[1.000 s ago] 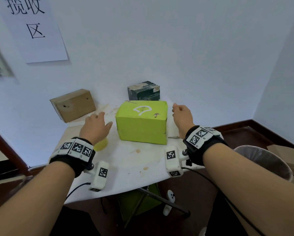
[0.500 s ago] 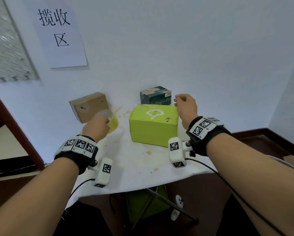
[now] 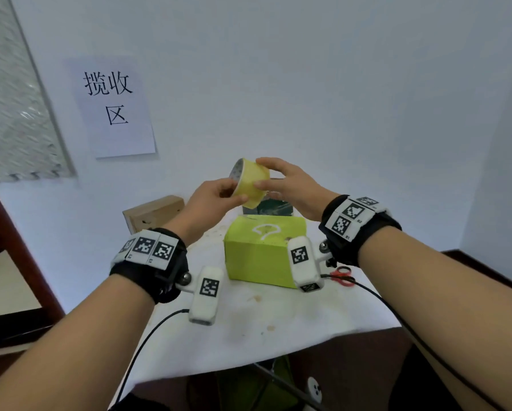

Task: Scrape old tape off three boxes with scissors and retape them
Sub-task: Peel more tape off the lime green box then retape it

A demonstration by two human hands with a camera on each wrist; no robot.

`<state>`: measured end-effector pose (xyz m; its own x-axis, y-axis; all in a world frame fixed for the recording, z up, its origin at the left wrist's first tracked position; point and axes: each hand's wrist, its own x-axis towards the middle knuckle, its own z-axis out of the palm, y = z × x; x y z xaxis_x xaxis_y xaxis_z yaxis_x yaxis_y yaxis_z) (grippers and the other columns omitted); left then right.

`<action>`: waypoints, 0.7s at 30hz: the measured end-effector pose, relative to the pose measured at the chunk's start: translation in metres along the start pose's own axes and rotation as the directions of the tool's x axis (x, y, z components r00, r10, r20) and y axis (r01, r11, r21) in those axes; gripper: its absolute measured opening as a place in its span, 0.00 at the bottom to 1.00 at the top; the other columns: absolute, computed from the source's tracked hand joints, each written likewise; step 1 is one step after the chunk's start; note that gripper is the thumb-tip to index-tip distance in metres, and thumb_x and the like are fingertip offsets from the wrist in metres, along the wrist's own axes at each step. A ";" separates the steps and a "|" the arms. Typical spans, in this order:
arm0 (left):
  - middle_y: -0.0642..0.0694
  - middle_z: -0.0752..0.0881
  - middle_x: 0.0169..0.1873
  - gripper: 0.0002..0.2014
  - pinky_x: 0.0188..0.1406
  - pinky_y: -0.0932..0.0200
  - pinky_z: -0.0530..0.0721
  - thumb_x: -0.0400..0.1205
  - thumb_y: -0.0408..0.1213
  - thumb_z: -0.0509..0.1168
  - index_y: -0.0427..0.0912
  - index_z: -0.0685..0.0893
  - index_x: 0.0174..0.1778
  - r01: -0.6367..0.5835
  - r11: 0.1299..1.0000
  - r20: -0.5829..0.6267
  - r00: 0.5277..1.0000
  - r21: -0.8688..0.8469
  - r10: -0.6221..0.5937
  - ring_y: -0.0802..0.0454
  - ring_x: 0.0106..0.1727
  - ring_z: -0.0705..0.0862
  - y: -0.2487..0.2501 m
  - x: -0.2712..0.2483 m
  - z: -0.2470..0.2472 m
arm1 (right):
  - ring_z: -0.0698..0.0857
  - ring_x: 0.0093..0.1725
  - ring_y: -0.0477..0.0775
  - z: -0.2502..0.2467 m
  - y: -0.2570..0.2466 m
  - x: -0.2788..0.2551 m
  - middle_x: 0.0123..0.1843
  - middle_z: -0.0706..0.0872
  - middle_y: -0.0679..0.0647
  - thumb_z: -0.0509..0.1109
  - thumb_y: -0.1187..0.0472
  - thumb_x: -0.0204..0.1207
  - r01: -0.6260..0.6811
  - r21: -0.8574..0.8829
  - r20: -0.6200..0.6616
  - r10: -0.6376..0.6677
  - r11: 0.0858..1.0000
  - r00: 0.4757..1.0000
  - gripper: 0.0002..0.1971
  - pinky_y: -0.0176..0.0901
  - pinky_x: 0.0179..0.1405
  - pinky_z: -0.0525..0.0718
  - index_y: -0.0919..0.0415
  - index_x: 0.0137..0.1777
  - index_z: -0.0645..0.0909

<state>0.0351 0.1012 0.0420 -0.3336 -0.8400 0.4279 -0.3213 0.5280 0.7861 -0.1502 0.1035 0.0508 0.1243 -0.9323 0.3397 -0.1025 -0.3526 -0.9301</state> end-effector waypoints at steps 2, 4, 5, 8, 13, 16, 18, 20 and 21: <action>0.55 0.90 0.41 0.07 0.44 0.71 0.80 0.81 0.29 0.68 0.45 0.87 0.49 0.020 0.996 0.023 1.000 -0.087 -0.018 0.65 0.42 0.86 0.003 0.001 0.007 | 0.85 0.55 0.56 -0.006 -0.001 -0.002 0.63 0.82 0.50 0.74 0.67 0.74 0.065 -0.021 -0.101 -0.067 0.998 0.993 0.15 0.57 0.64 0.81 0.54 0.58 0.81; 0.56 0.89 0.39 0.07 0.42 0.70 0.81 0.81 0.29 0.68 0.46 0.87 0.48 0.033 0.992 0.033 0.999 -0.120 -0.030 0.65 0.40 0.85 0.004 0.003 0.013 | 0.84 0.48 0.54 -0.011 0.000 -0.005 0.53 0.86 0.51 0.74 0.67 0.74 0.094 -0.039 -0.172 -0.099 0.995 0.980 0.08 0.56 0.61 0.82 0.54 0.48 0.84; 0.55 0.89 0.39 0.06 0.43 0.68 0.81 0.81 0.30 0.68 0.45 0.87 0.48 0.040 0.991 0.041 0.999 -0.130 -0.035 0.64 0.40 0.86 0.005 0.004 0.017 | 0.84 0.46 0.54 -0.012 0.001 -0.005 0.48 0.87 0.51 0.74 0.66 0.74 0.096 -0.049 -0.208 -0.104 0.994 0.973 0.06 0.56 0.60 0.83 0.54 0.43 0.84; 0.50 0.90 0.43 0.06 0.47 0.63 0.84 0.81 0.30 0.68 0.44 0.87 0.49 0.059 0.986 0.066 0.997 -0.159 -0.049 0.58 0.43 0.88 0.007 0.006 0.028 | 0.86 0.47 0.56 -0.018 0.008 -0.006 0.47 0.88 0.51 0.74 0.64 0.74 0.099 -0.074 -0.306 -0.117 0.992 0.945 0.07 0.59 0.59 0.84 0.52 0.37 0.85; 0.43 0.90 0.51 0.07 0.59 0.51 0.86 0.82 0.33 0.68 0.41 0.87 0.54 0.104 0.978 0.132 0.988 -0.181 -0.081 0.50 0.51 0.88 0.009 0.012 0.044 | 0.85 0.49 0.55 -0.025 0.016 -0.009 0.50 0.86 0.53 0.70 0.64 0.77 0.074 -0.051 -0.396 -0.088 0.996 0.914 0.07 0.50 0.48 0.87 0.53 0.38 0.83; 0.48 0.89 0.47 0.09 0.54 0.60 0.86 0.84 0.39 0.65 0.41 0.87 0.55 0.081 0.991 0.219 0.974 -0.108 -0.056 0.58 0.48 0.86 0.012 0.013 0.054 | 0.82 0.48 0.53 -0.032 0.021 -0.010 0.45 0.84 0.50 0.68 0.64 0.78 0.024 -0.013 -0.469 -0.028 1.000 0.883 0.08 0.49 0.54 0.82 0.54 0.38 0.80; 0.56 0.88 0.42 0.11 0.51 0.65 0.83 0.86 0.45 0.62 0.45 0.88 0.52 0.051 0.998 0.213 0.976 -0.025 -0.044 0.65 0.45 0.85 0.009 0.014 0.058 | 0.81 0.46 0.53 -0.040 0.027 -0.013 0.42 0.83 0.51 0.67 0.65 0.79 -0.022 0.051 -0.508 0.045 0.998 0.860 0.08 0.50 0.53 0.81 0.55 0.38 0.80; 0.61 0.87 0.37 0.11 0.43 0.65 0.79 0.86 0.48 0.61 0.50 0.88 0.48 0.017 0.989 0.122 0.992 0.144 -0.034 0.70 0.38 0.82 0.000 0.015 0.055 | 0.80 0.45 0.53 -0.051 0.035 -0.020 0.41 0.82 0.50 0.66 0.66 0.79 -0.058 0.078 -0.526 0.091 0.995 0.846 0.09 0.48 0.51 0.80 0.56 0.37 0.80; 0.59 0.87 0.39 0.11 0.40 0.63 0.76 0.86 0.48 0.60 0.51 0.87 0.50 0.013 0.962 0.075 0.997 0.273 -0.035 0.68 0.38 0.81 -0.008 0.017 0.052 | 0.79 0.45 0.52 -0.056 0.039 -0.024 0.40 0.82 0.50 0.66 0.66 0.80 -0.076 0.073 -0.531 0.103 0.994 0.841 0.10 0.46 0.50 0.79 0.57 0.37 0.80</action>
<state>-0.0141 0.0898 0.0199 -0.3879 -0.8463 0.3651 -0.5551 0.5307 0.6405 -0.2125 0.1076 0.0137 -0.4304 -0.8633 0.2635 -0.0390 -0.2739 -0.9610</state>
